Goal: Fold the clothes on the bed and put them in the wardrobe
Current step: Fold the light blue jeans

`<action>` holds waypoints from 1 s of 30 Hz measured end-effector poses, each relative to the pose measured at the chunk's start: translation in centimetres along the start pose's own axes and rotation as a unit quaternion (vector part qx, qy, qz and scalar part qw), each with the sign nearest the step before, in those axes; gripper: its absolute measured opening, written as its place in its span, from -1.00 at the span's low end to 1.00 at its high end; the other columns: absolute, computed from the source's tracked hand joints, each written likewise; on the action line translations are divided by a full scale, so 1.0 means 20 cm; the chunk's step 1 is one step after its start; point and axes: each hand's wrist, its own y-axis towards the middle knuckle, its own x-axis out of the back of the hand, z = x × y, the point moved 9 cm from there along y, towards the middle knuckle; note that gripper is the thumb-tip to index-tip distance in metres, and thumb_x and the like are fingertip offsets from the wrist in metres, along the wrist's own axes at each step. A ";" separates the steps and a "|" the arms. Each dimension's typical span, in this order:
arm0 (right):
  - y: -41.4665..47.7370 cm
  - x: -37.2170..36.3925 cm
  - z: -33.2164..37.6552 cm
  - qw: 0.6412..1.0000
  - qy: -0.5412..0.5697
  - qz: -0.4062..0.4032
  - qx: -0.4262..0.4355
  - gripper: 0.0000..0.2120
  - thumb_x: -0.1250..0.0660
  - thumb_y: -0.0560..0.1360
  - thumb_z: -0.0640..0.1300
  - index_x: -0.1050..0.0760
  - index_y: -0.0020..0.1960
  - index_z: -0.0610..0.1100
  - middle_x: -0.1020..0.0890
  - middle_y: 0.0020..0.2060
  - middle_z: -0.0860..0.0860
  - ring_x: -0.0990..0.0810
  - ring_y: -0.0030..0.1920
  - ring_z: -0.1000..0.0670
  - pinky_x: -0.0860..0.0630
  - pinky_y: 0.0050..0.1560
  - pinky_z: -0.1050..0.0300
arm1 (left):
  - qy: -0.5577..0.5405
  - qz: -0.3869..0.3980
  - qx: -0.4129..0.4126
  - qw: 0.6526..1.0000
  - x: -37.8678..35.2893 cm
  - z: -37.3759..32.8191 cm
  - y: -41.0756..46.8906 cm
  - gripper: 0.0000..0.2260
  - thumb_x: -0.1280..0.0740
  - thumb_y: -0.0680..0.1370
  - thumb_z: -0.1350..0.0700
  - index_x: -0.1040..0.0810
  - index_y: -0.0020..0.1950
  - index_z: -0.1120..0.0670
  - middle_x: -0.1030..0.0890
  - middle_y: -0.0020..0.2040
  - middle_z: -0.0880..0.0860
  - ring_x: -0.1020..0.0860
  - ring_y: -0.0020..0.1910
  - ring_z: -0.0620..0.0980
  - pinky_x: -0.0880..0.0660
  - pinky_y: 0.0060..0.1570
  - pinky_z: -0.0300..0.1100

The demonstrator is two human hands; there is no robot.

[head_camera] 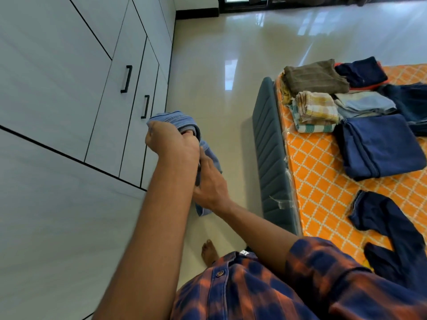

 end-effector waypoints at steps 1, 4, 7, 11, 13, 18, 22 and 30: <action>0.00 0.01 0.00 0.999 0.023 -0.015 -0.016 -0.20 -0.35 0.56 0.09 -0.01 0.66 0.02 -0.44 0.44 0.05 -0.47 0.32 0.05 -0.40 0.16 0.17 | -0.027 -0.003 0.015 1.000 -0.01 0.01 -0.03 -0.67 -0.12 0.68 0.19 -0.44 0.41 0.24 -0.54 0.32 0.25 -0.61 0.18 0.23 -0.64 -0.31 -0.07; 0.05 0.08 -0.04 0.987 0.104 -0.062 -0.105 -0.31 -0.35 0.56 0.07 -0.13 0.61 0.14 -0.50 0.37 0.20 -0.50 0.17 0.19 -0.42 0.16 0.20 | -0.047 -0.001 0.010 0.999 -0.04 -0.01 -0.11 -0.68 -0.11 0.71 0.17 -0.42 0.43 0.21 -0.56 0.19 0.17 -0.61 0.04 0.15 -0.61 -0.41 -0.13; 0.10 0.13 -0.08 0.985 0.059 -0.104 -0.122 -0.40 -0.34 0.49 -0.03 -0.29 0.48 0.23 -0.63 0.20 0.21 -0.63 0.13 0.02 -0.50 0.07 0.11 | -0.049 0.005 0.033 0.998 -0.02 -0.03 -0.13 -0.78 -0.10 0.71 0.20 -0.52 0.15 0.22 -0.57 -0.06 0.13 -0.59 -0.16 0.07 -0.60 -0.43 -0.16; 0.14 0.22 -0.11 0.989 -0.047 -0.122 -0.070 -0.33 -0.31 0.37 -0.21 -0.41 0.42 0.22 -0.64 0.20 0.17 -0.62 0.16 -0.04 -0.50 0.10 0.06 | -0.056 0.010 0.030 0.998 0.00 -0.09 -0.15 -0.74 -0.06 0.71 0.26 -0.49 0.28 0.24 -0.59 -0.02 0.14 -0.63 0.00 0.13 -0.62 -0.24 -0.13; 0.12 0.27 -0.16 0.987 -0.078 -0.118 -0.074 -0.38 -0.30 0.38 -0.23 -0.45 0.39 0.20 -0.65 0.17 0.12 -0.61 0.13 -0.06 -0.40 -0.01 0.12 | -0.044 0.001 0.020 0.999 0.03 -0.13 -0.13 -0.73 -0.06 0.70 0.29 -0.48 0.29 0.25 -0.59 0.02 0.17 -0.60 0.11 0.17 -0.62 -0.26 -0.13; 0.06 0.47 -0.41 0.966 -0.126 -0.186 -0.127 -0.65 -0.30 0.45 -0.19 -0.61 0.16 0.10 -0.72 -0.08 0.05 -0.67 -0.04 -0.10 -0.51 -0.02 0.06 | -0.065 0.011 0.090 0.994 0.12 -0.14 -0.06 -0.82 -0.18 0.37 0.11 -0.40 -0.19 0.23 -0.36 0.42 0.47 -0.34 0.46 0.34 -0.24 0.50 0.02; 0.06 0.55 -0.41 0.981 -0.099 -0.166 0.012 -0.70 -0.32 0.50 -0.23 -0.61 0.19 -0.01 -0.72 -0.01 0.05 -0.67 -0.01 -0.02 -0.61 0.04 -0.01 | -0.042 -0.025 0.020 0.999 0.27 -0.21 0.05 -0.74 -0.07 0.66 0.32 -0.50 0.23 0.33 -0.47 0.40 0.32 -0.49 0.38 0.23 -0.52 0.21 -0.07; -0.04 0.38 -0.39 0.956 -0.256 0.127 0.067 -0.50 -0.16 0.64 0.24 -0.16 0.52 0.18 -0.67 0.20 -0.06 -0.65 0.07 -0.25 -0.57 0.08 -0.13 | -0.044 -0.093 -0.010 0.995 0.35 -0.27 0.12 -0.75 -0.12 0.67 0.31 -0.46 0.31 0.27 -0.57 0.23 0.20 -0.60 0.19 0.18 -0.64 -0.20 -0.11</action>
